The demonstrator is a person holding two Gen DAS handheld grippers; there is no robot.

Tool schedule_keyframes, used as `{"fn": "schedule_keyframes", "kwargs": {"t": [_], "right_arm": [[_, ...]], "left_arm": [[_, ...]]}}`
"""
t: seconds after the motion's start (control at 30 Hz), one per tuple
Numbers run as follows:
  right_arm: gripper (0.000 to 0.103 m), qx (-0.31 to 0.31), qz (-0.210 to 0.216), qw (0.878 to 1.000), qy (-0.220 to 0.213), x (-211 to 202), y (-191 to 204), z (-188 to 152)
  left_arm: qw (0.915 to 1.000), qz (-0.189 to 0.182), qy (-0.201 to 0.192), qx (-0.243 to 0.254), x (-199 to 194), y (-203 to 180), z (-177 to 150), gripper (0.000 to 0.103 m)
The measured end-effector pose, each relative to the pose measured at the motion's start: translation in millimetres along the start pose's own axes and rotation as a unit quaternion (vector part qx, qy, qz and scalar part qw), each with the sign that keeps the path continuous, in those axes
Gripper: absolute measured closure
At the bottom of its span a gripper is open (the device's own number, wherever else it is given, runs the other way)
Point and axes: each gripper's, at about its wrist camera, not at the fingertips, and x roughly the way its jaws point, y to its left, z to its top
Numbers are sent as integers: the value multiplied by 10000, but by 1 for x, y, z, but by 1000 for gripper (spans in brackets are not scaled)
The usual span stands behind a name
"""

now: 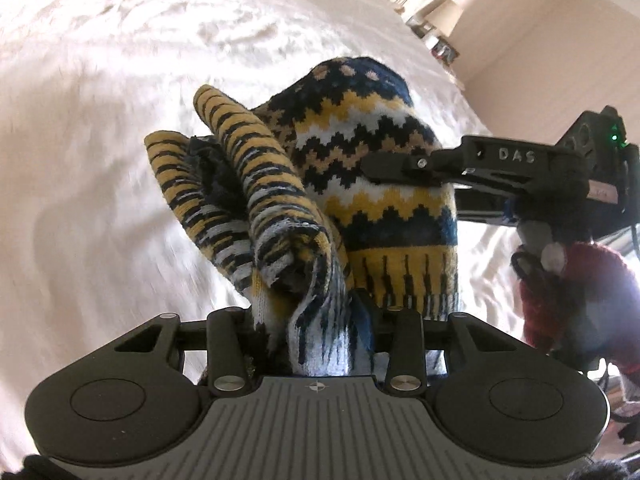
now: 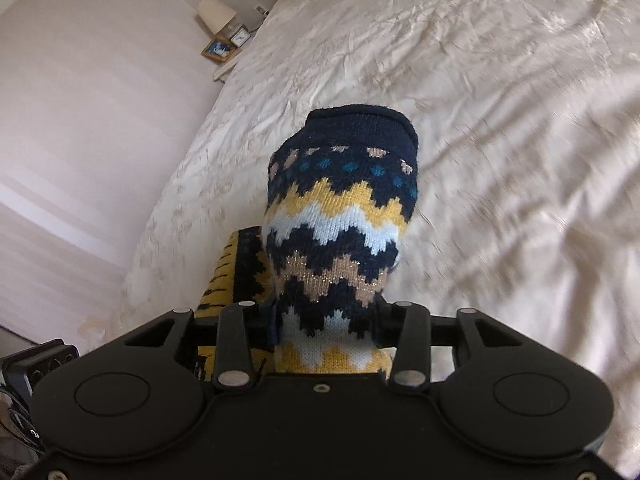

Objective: Fold small clothes

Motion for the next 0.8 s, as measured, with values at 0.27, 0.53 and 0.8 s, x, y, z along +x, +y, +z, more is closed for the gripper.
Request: {"fn": "schedule_keyframes", "kwargs": {"t": [0.27, 0.53, 0.8], "right_arm": [[14, 130, -1127, 9935, -57, -6, -69, -33], [0, -496, -1313, 9897, -268, -33, -64, -48], [0, -601, -1632, 9844, -250, -16, -53, -42]], "left_arm": [[9797, 1502, 458, -1243, 25, 46, -62, 63], [9829, 1735, -530, -326, -14, -15, -46, 58], [9820, 1732, -491, 572, 44, -44, 2, 40]]}}
